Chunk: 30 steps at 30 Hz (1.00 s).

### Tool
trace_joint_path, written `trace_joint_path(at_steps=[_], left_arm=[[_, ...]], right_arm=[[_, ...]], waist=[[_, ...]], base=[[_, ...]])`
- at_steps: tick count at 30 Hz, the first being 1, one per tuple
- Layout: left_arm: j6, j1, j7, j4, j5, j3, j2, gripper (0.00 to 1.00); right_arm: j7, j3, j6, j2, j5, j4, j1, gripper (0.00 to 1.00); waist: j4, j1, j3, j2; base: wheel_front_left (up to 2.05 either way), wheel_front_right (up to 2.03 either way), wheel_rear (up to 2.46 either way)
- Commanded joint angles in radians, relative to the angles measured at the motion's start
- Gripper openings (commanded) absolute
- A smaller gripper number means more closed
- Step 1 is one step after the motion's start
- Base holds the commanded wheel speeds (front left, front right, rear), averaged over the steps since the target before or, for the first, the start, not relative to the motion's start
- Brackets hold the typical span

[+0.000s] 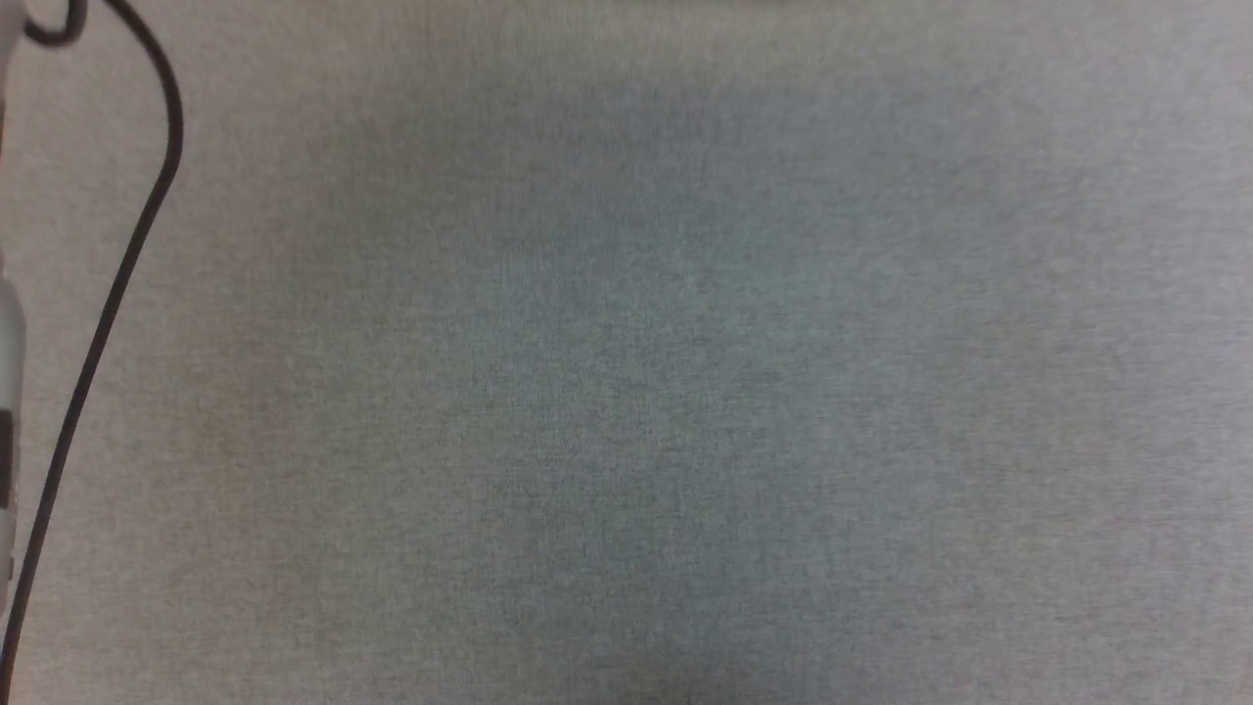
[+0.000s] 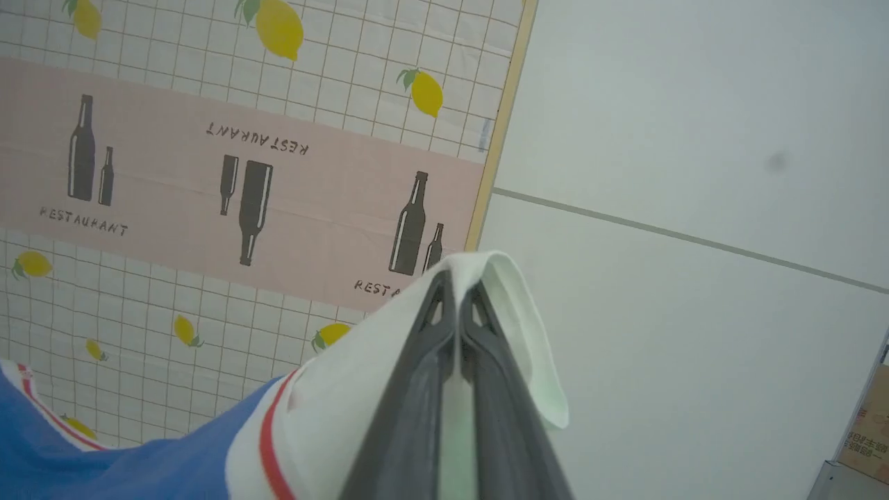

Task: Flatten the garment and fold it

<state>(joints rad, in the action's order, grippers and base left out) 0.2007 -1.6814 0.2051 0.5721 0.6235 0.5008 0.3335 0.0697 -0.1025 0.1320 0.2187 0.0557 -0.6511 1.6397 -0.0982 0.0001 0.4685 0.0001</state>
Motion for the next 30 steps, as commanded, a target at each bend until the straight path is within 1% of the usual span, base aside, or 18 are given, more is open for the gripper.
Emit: trace_joint_path(at_steps=[1, 2, 3, 6, 10, 16, 17, 20, 24, 27, 30], left_arm=[[-0.002, -0.029, 0.020, 0.012, -0.010, -0.004, -0.012, 0.00], [-0.006, -0.036, 0.027, 0.017, -0.012, -0.005, -0.016, 0.00], [-0.013, -0.052, 0.047, 0.026, -0.020, -0.022, -0.024, 0.00], [-0.014, -0.049, 0.055, 0.022, -0.045, -0.040, -0.019, 0.00], [-0.030, -0.038, 0.056, -0.047, -0.080, -0.099, -0.011, 0.00], [-0.086, 0.035, 0.056, -0.126, -0.126, -0.172, -0.005, 0.00], [-0.101, 0.051, 0.056, -0.140, -0.134, -0.181, -0.001, 0.00], [-0.130, 0.104, 0.057, -0.178, -0.138, -0.223, 0.002, 0.00], [-0.174, 0.195, 0.057, -0.226, -0.131, -0.260, 0.009, 0.00], [-0.200, 0.278, 0.057, -0.273, -0.109, -0.280, 0.013, 0.00], [-0.215, 0.373, 0.053, -0.335, -0.082, -0.286, 0.023, 0.00]], right_arm=[[-0.016, 0.003, -0.001, 0.016, 0.025, -0.014, 0.026, 0.00], [-0.021, -0.001, -0.001, 0.020, 0.030, -0.020, 0.035, 0.00], [-0.035, -0.001, -0.001, 0.036, 0.051, -0.037, 0.062, 0.00], [-0.058, 0.009, -0.001, 0.048, 0.067, -0.050, 0.074, 0.00], [-0.092, 0.035, -0.001, 0.069, 0.073, -0.063, 0.092, 0.00], [-0.145, 0.079, -0.001, 0.119, 0.041, -0.072, 0.078, 0.00], [-0.155, 0.089, -0.001, 0.128, 0.030, -0.071, 0.070, 0.00], [-0.180, 0.122, -0.001, 0.151, -0.007, -0.066, 0.041, 0.00], [-0.199, 0.171, -0.001, 0.186, -0.095, -0.034, -0.017, 0.00], [-0.197, 0.194, -0.001, 0.216, -0.183, 0.022, -0.087, 0.00], [-0.189, 0.200, -0.001, 0.250, -0.264, 0.100, -0.174, 0.00]], waist=[[0.023, -0.0001, 0.083, -0.0001], [0.028, -0.0001, 0.095, -0.0001], [0.044, -0.0001, 0.141, -0.0001], [0.051, -0.0001, 0.176, -0.0001], [0.054, -0.0001, 0.231, -0.0001], [0.063, -0.0001, 0.290, -0.0001], [0.064, -0.0001, 0.295, -0.0001], [0.064, -0.0001, 0.300, -0.0001], [0.065, -0.0001, 0.291, -0.0001], [0.064, -0.0001, 0.277, -0.0001], [0.065, -0.0001, 0.255, -0.0001]], base=[[0.00, 0.00, 0.00], [0.00, 0.00, 0.00], [0.00, 0.00, 0.00], [0.00, 0.00, 0.00], [0.00, 0.00, 0.00], [0.00, 0.00, 0.00], [0.00, 0.00, 0.00], [0.00, 0.00, 0.00], [0.00, 0.00, 0.00], [0.00, 0.00, 0.00], [0.00, 0.00, 0.00]])
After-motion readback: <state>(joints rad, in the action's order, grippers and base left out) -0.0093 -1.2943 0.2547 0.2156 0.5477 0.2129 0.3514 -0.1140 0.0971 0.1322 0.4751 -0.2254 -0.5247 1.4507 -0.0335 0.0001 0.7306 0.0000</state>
